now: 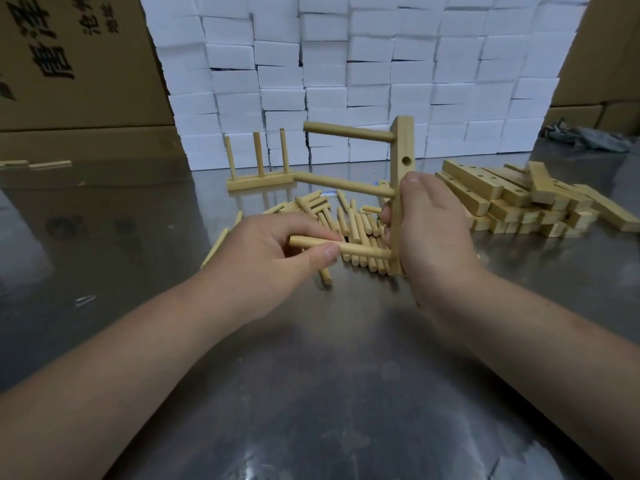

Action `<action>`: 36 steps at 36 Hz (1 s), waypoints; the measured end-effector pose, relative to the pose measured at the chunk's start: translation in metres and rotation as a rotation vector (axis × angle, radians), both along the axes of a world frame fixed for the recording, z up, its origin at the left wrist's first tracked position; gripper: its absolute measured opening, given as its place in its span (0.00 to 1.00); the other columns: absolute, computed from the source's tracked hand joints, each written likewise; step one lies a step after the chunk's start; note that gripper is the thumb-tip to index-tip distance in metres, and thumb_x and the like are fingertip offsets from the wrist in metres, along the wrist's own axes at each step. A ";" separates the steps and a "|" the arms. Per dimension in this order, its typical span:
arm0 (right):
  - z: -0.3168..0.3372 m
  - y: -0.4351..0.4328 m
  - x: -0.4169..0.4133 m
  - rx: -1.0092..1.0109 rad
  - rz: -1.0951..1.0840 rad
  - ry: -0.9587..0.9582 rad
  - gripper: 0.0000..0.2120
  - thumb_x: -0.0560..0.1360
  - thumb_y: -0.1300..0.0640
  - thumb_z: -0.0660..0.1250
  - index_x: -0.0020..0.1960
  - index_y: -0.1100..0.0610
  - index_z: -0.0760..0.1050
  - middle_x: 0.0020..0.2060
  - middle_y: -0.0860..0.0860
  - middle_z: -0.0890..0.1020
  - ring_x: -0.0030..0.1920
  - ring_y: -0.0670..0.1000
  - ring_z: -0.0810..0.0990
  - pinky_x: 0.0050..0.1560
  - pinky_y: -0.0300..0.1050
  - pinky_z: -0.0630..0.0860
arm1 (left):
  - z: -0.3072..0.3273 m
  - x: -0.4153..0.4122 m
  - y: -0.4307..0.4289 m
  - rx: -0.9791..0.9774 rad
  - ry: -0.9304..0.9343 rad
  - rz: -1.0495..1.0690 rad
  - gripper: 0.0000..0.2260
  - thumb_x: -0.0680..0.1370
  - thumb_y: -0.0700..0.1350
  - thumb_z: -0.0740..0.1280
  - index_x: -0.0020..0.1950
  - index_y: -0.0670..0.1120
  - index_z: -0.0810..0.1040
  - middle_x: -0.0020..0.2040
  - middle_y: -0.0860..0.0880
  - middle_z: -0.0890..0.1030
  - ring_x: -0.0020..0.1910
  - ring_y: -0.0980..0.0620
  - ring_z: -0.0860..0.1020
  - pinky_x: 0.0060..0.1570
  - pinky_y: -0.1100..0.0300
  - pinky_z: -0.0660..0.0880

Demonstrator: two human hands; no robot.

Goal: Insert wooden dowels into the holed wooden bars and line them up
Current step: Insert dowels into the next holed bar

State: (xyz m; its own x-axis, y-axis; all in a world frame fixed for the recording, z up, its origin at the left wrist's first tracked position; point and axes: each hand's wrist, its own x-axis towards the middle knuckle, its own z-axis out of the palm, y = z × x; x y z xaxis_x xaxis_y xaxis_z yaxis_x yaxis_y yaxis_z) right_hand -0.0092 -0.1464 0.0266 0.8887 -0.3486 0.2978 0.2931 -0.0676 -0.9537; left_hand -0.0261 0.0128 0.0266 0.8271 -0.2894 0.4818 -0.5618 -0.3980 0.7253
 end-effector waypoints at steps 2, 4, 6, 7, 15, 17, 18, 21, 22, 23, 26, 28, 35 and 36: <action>0.000 0.000 0.000 0.012 0.021 0.004 0.13 0.81 0.52 0.52 0.41 0.48 0.71 0.24 0.43 0.73 0.24 0.40 0.69 0.28 0.37 0.69 | 0.001 -0.002 -0.002 0.013 -0.034 0.009 0.10 0.69 0.48 0.70 0.34 0.64 0.80 0.35 0.60 0.80 0.34 0.62 0.76 0.32 0.74 0.70; 0.001 0.000 -0.001 0.053 0.053 0.014 0.13 0.81 0.53 0.52 0.42 0.50 0.71 0.24 0.44 0.73 0.22 0.41 0.69 0.24 0.34 0.67 | 0.001 -0.003 -0.002 -0.001 -0.021 0.013 0.07 0.67 0.49 0.69 0.34 0.63 0.80 0.34 0.60 0.80 0.34 0.63 0.76 0.32 0.74 0.70; 0.002 0.000 -0.002 0.105 0.077 0.024 0.13 0.81 0.53 0.52 0.41 0.52 0.71 0.23 0.44 0.73 0.21 0.42 0.68 0.23 0.32 0.65 | 0.000 -0.002 -0.002 -0.067 0.051 -0.016 0.05 0.67 0.50 0.70 0.35 0.61 0.81 0.32 0.57 0.80 0.30 0.62 0.75 0.30 0.72 0.71; 0.002 0.000 -0.003 0.126 0.084 0.030 0.13 0.81 0.54 0.52 0.41 0.53 0.71 0.23 0.45 0.73 0.21 0.43 0.67 0.22 0.32 0.65 | 0.000 -0.001 -0.003 -0.129 0.113 -0.064 0.02 0.66 0.51 0.70 0.36 0.59 0.82 0.31 0.55 0.80 0.28 0.61 0.74 0.29 0.70 0.72; 0.003 0.001 -0.003 0.150 0.067 0.051 0.14 0.81 0.53 0.52 0.41 0.54 0.71 0.21 0.44 0.74 0.20 0.42 0.69 0.22 0.32 0.66 | -0.003 0.005 -0.009 -0.523 0.368 -0.229 0.12 0.61 0.55 0.69 0.38 0.50 0.84 0.34 0.51 0.80 0.25 0.56 0.73 0.27 0.65 0.72; 0.003 0.000 -0.002 0.166 0.058 0.076 0.14 0.81 0.52 0.52 0.41 0.53 0.71 0.22 0.44 0.75 0.21 0.43 0.69 0.26 0.36 0.68 | -0.002 0.007 -0.008 -0.600 0.380 -0.220 0.09 0.65 0.53 0.67 0.37 0.50 0.83 0.37 0.51 0.81 0.28 0.55 0.76 0.29 0.63 0.75; 0.004 0.000 -0.001 0.189 0.055 0.088 0.13 0.81 0.52 0.52 0.42 0.52 0.71 0.24 0.45 0.75 0.22 0.43 0.69 0.28 0.38 0.68 | 0.000 0.008 -0.007 -0.624 0.379 -0.210 0.09 0.69 0.52 0.65 0.37 0.49 0.81 0.40 0.49 0.81 0.30 0.53 0.78 0.30 0.62 0.76; 0.005 -0.002 0.000 0.223 0.040 0.096 0.14 0.81 0.51 0.52 0.41 0.52 0.71 0.25 0.45 0.74 0.24 0.45 0.69 0.31 0.42 0.68 | -0.001 0.008 -0.006 -0.506 0.329 -0.114 0.12 0.80 0.45 0.56 0.40 0.45 0.74 0.40 0.49 0.83 0.38 0.50 0.82 0.40 0.57 0.80; 0.005 -0.002 -0.001 0.218 0.039 0.093 0.14 0.81 0.51 0.52 0.41 0.52 0.71 0.25 0.45 0.74 0.23 0.45 0.69 0.30 0.41 0.68 | -0.002 0.006 -0.007 -0.401 0.284 -0.081 0.12 0.80 0.45 0.55 0.40 0.45 0.73 0.36 0.51 0.83 0.38 0.50 0.82 0.42 0.57 0.80; 0.005 -0.001 -0.001 0.211 0.042 0.085 0.13 0.80 0.51 0.52 0.42 0.52 0.71 0.25 0.45 0.74 0.23 0.44 0.69 0.28 0.39 0.68 | -0.003 0.004 -0.008 -0.288 0.231 -0.071 0.12 0.79 0.47 0.55 0.40 0.45 0.72 0.33 0.52 0.81 0.36 0.51 0.81 0.41 0.59 0.79; 0.004 0.001 -0.004 0.146 0.048 0.033 0.13 0.80 0.53 0.52 0.41 0.52 0.70 0.22 0.43 0.74 0.21 0.41 0.69 0.22 0.32 0.66 | -0.006 0.000 -0.011 -0.011 0.097 -0.048 0.17 0.71 0.59 0.56 0.40 0.47 0.74 0.25 0.55 0.72 0.26 0.59 0.72 0.29 0.67 0.70; 0.004 0.002 -0.006 0.125 0.054 0.002 0.13 0.81 0.53 0.52 0.41 0.52 0.70 0.21 0.42 0.74 0.21 0.40 0.69 0.22 0.32 0.66 | -0.006 0.001 -0.011 0.110 0.026 -0.045 0.22 0.69 0.63 0.54 0.43 0.47 0.77 0.26 0.57 0.70 0.26 0.62 0.68 0.28 0.70 0.65; 0.004 0.002 -0.006 0.166 0.081 0.008 0.13 0.81 0.53 0.52 0.41 0.52 0.70 0.23 0.44 0.75 0.22 0.41 0.70 0.23 0.32 0.68 | -0.006 0.001 -0.010 0.410 -0.071 -0.074 0.13 0.79 0.49 0.55 0.57 0.52 0.78 0.40 0.57 0.72 0.43 0.62 0.70 0.41 0.71 0.64; 0.004 0.002 -0.006 0.167 0.084 0.006 0.13 0.81 0.53 0.52 0.41 0.52 0.70 0.24 0.45 0.74 0.22 0.41 0.70 0.23 0.32 0.68 | -0.007 0.001 -0.011 0.427 -0.080 -0.048 0.13 0.78 0.48 0.58 0.58 0.54 0.78 0.39 0.58 0.72 0.44 0.63 0.70 0.40 0.73 0.64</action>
